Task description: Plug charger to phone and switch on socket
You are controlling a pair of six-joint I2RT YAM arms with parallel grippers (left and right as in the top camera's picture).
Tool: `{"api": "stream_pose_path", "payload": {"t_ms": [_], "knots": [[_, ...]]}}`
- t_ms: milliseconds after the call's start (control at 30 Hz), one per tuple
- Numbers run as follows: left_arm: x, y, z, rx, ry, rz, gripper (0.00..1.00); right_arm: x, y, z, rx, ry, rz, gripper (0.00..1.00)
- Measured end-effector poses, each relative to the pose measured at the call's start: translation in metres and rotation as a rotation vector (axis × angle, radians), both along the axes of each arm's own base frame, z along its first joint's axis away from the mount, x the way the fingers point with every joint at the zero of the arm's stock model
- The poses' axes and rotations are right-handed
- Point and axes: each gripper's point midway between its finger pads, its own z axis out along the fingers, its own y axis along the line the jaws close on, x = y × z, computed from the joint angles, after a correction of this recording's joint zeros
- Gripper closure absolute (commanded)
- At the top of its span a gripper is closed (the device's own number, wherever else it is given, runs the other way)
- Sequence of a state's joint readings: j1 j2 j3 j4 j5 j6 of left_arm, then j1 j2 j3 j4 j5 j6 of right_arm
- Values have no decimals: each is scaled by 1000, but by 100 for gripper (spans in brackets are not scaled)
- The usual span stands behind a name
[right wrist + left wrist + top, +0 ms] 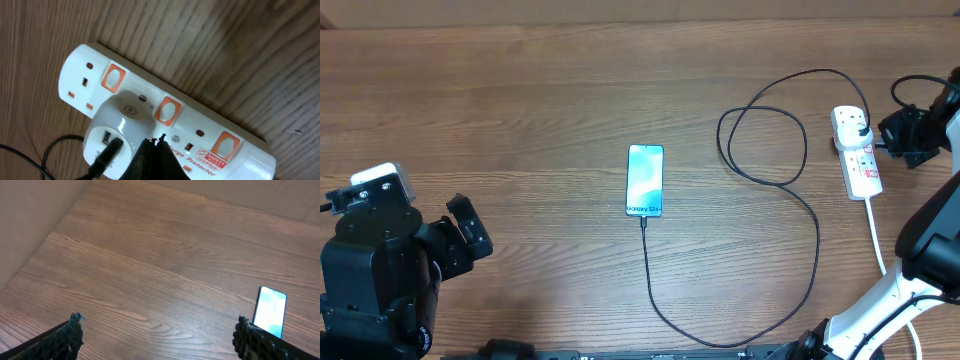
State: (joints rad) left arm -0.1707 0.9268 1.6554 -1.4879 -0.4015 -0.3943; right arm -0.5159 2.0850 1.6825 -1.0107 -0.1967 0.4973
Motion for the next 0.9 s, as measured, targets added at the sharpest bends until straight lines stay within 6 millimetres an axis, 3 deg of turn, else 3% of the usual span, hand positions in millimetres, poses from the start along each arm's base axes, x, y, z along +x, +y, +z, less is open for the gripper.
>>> {"api": "stream_pose_path", "payload": {"t_ms": [233, 500, 900], "knots": [[2, 0, 2, -2, -14, 0, 0, 8, 16, -8, 8, 12, 38, 96], [2, 0, 2, -2, -14, 0, 0, 4, 14, -7, -13, 50, 35, 96], [2, 0, 2, -2, -14, 0, 0, -21, -13, -9, -15, 117, -35, 96]]}}
